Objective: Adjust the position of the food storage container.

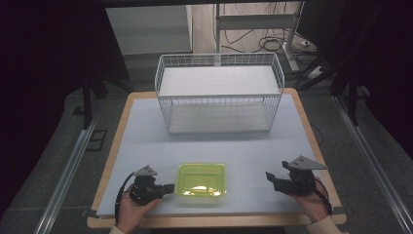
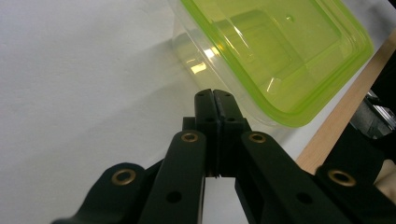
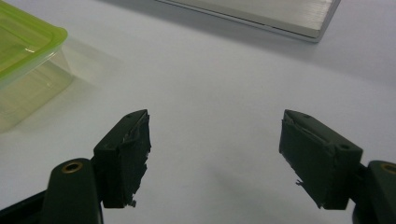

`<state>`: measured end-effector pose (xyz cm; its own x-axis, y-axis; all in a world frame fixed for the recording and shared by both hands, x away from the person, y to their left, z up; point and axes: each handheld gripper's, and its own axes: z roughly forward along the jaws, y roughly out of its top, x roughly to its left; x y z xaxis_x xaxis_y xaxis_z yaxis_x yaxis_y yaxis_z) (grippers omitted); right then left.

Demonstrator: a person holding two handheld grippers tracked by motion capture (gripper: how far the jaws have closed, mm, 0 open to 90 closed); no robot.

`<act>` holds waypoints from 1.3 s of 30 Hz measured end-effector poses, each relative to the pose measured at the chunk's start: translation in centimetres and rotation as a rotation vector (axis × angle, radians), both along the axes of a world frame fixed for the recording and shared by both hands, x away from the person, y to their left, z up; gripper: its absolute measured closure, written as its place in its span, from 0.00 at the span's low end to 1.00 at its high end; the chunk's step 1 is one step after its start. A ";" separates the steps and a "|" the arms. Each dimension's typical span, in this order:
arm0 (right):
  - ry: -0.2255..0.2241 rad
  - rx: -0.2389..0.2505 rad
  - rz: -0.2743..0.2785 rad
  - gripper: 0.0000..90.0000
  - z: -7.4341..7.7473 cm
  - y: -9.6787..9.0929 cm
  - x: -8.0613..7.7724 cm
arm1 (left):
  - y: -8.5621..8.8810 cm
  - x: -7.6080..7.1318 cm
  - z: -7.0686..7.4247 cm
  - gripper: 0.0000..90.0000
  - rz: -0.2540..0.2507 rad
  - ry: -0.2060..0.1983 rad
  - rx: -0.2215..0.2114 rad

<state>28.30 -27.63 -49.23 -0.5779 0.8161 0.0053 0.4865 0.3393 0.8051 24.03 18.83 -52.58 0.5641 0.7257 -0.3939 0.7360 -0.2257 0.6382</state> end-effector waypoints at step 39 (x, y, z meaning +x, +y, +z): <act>0.000 -0.005 0.005 0.28 -0.1 0.4 0.0 | -5.7 2.7 0.8 1.00 -0.048 0.025 0.023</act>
